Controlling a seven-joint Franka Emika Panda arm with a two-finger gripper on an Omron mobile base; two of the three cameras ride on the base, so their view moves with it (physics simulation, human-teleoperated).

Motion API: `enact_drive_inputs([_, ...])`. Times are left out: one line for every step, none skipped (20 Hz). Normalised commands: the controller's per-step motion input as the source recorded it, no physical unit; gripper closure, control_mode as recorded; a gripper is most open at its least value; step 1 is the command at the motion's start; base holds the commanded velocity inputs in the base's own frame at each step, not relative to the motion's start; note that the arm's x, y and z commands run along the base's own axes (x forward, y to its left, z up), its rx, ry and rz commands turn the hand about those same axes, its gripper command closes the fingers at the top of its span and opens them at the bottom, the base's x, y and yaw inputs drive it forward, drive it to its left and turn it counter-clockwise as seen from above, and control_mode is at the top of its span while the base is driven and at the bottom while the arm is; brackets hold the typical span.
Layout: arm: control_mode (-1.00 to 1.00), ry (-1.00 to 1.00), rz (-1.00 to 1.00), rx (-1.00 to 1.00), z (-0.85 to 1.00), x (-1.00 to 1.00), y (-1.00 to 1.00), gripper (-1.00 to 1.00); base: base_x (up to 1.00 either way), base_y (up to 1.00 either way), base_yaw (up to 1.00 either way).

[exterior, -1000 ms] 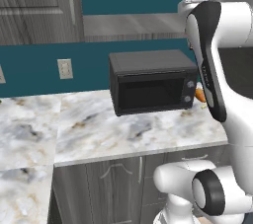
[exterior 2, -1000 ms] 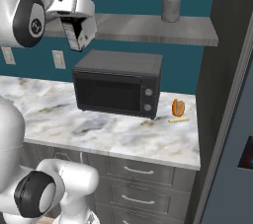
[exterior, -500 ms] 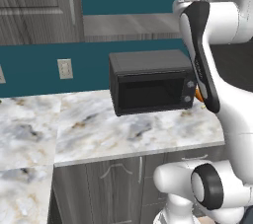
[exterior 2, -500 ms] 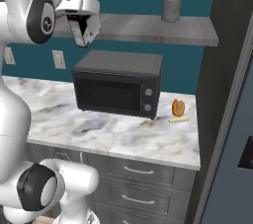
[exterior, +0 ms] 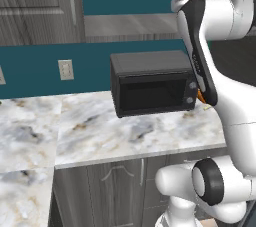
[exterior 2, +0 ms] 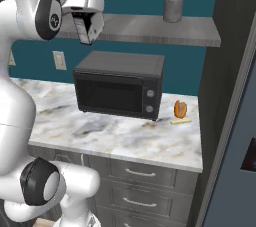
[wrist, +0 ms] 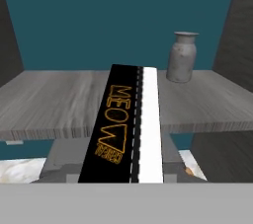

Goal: Pick the boxed food and cereal from the counter and place them in the cabinets closest to them.

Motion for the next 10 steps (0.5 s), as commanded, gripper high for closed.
enact_drive_inputs([-1.00, 0.00, 0.00, 0.00, 0.00, 0.21, 0.00, 1.00, 0.00, 0.00, 0.00])
enact_drive_inputs([-1.00, -0.01, 0.00, 0.00, 0.00, 0.22, 0.00, 1.00, 0.00, 0.00, 0.00])
enact_drive_inputs([-1.00, -0.01, 0.00, 0.00, 0.00, 0.24, 0.00, 1.00, 0.00, 0.00, 0.00])
enact_drive_inputs([-1.00, -0.01, 0.00, 0.00, 0.00, 0.23, 0.00, 1.00, 0.00, 0.00, 0.00])
enact_drive_inputs([-1.00, 0.00, 0.00, 0.00, 0.00, 0.25, 0.00, 1.00, 0.00, 0.00, 0.00])
enact_drive_inputs([-1.00, 0.00, 0.00, 0.00, 0.00, 0.25, 0.00, 1.00, 0.00, 0.00, 0.00])
enact_drive_inputs([-1.00, 0.00, 0.00, 0.00, 0.00, 0.25, 0.00, 1.00, 0.00, 0.00, 0.00])
enact_drive_inputs([-1.00, 0.00, 0.00, 0.00, 0.00, 0.25, 0.00, 1.00, 0.00, 0.00, 0.00])
enact_drive_inputs([-1.00, 0.00, 0.00, 0.00, 0.00, 0.25, 0.00, 1.00, 0.00, 0.00, 0.00])
enact_drive_inputs([-1.00, 0.00, 0.00, 0.00, 0.00, 0.26, 0.00, 1.00, 0.00, 0.00, 0.00])
